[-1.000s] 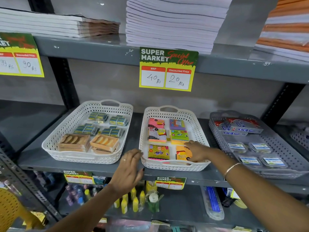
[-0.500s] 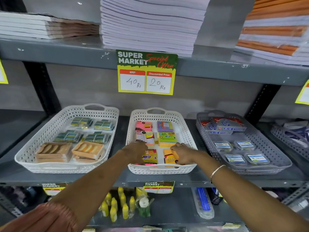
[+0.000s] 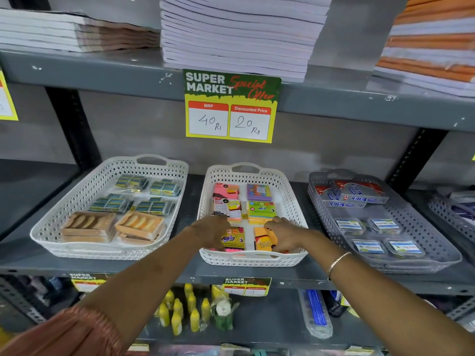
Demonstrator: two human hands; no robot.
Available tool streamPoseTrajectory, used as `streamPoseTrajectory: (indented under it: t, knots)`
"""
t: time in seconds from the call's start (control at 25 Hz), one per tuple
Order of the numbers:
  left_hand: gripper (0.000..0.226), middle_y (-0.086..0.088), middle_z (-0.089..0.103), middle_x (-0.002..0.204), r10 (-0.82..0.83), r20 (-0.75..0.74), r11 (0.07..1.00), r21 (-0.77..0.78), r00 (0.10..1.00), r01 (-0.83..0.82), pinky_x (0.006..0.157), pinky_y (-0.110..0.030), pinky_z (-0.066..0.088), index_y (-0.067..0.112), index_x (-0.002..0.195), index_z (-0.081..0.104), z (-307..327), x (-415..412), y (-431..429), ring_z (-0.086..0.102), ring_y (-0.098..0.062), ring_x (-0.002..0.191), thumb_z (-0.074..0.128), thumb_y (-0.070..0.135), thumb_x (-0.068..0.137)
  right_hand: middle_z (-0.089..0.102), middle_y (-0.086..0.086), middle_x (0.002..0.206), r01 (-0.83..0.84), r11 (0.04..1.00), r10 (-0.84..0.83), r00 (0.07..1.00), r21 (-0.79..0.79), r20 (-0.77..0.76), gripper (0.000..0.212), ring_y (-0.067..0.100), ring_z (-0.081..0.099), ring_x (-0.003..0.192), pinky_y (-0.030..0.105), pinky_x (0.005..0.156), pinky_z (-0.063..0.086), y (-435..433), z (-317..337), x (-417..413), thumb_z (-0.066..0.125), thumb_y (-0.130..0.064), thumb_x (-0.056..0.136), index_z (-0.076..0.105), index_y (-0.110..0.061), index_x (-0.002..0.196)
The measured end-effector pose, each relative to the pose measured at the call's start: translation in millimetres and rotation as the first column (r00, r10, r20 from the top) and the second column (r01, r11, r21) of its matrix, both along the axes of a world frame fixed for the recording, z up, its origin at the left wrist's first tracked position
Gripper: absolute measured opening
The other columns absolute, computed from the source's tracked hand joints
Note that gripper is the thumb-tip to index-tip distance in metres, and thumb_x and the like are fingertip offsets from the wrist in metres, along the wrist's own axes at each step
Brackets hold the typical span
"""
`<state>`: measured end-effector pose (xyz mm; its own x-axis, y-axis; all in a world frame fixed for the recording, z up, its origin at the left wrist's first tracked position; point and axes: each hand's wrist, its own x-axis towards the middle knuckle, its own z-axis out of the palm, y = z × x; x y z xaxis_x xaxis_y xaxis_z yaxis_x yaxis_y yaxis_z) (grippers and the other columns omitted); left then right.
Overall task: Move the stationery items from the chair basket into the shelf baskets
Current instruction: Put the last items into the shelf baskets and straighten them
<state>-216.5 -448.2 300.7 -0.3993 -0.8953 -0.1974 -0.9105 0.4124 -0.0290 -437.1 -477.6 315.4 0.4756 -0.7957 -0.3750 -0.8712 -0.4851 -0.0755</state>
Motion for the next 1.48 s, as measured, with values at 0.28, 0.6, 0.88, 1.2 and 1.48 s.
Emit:
streamPoseTrajectory:
  t: [0.28, 0.6, 0.88, 1.2, 1.48]
  knots:
    - [0.068, -0.008, 0.044, 0.137, 0.075, -0.061, 0.997, 0.023, 0.995, -0.073, 0.102, -0.032, 0.034, 0.012, 0.136, 0.043, 7, -1, 7, 0.042, -0.024, 0.123, 0.07, 0.04, 0.08, 0.037, 0.013, 0.135, -0.078, 0.997, 0.078, 0.996, 0.01, -0.049, 0.069, 0.028, 0.035, 0.123, 0.039, 0.102, 0.039, -8, -2, -4, 0.068, -0.03, 0.076, 0.033, -0.01, 0.133]
    - [0.029, -0.017, 0.061, 0.111, 0.052, -0.481, 0.829, -0.467, 0.875, -0.307, 0.084, -0.036, 0.044, 0.003, 0.109, 0.063, 76, 107, 57, 0.058, -0.033, 0.101, 0.064, 0.011, 0.081, 0.063, 0.005, 0.116, -0.102, 0.947, 0.223, 0.891, -0.304, 0.395, 0.034, 0.025, 0.062, 0.104, 0.038, 0.086, 0.051, 4, 65, 104, 0.063, -0.027, 0.082, 0.058, -0.017, 0.113]
    - [0.068, -0.014, 0.053, 0.12, 0.419, -0.053, 0.905, 0.108, 0.906, -0.412, 0.093, -0.03, 0.036, 0.004, 0.13, 0.05, 42, 275, 75, 0.049, -0.029, 0.112, 0.08, 0.019, 0.07, 0.049, 0.018, 0.128, -0.259, 0.941, 0.312, 0.913, -0.218, 0.262, 0.061, 0.034, 0.046, 0.121, 0.042, 0.096, 0.046, 52, 35, 263, 0.07, -0.034, 0.074, 0.046, -0.003, 0.121]
    - [0.06, -0.006, 0.052, 0.125, 0.392, -0.122, 0.92, 0.072, 0.912, -0.386, 0.092, -0.034, 0.043, 0.02, 0.126, 0.052, 13, 299, 62, 0.051, -0.025, 0.112, 0.079, 0.022, 0.072, 0.049, 0.015, 0.132, -0.14, 0.982, 0.165, 0.961, -0.124, 0.224, 0.061, 0.032, 0.048, 0.121, 0.038, 0.094, 0.046, 51, 14, 289, 0.069, -0.027, 0.077, 0.042, -0.007, 0.128]
    - [0.052, -0.004, 0.059, 0.112, 0.349, -0.181, 0.937, 0.084, 0.92, -0.339, 0.076, -0.026, 0.042, 0.014, 0.116, 0.051, 10, 300, 60, 0.053, -0.018, 0.092, 0.077, 0.015, 0.07, 0.046, 0.016, 0.136, -0.146, 0.986, 0.155, 0.981, -0.083, 0.118, 0.076, 0.033, 0.046, 0.123, 0.037, 0.091, 0.045, 57, 11, 288, 0.067, -0.02, 0.078, 0.024, -0.012, 0.14]
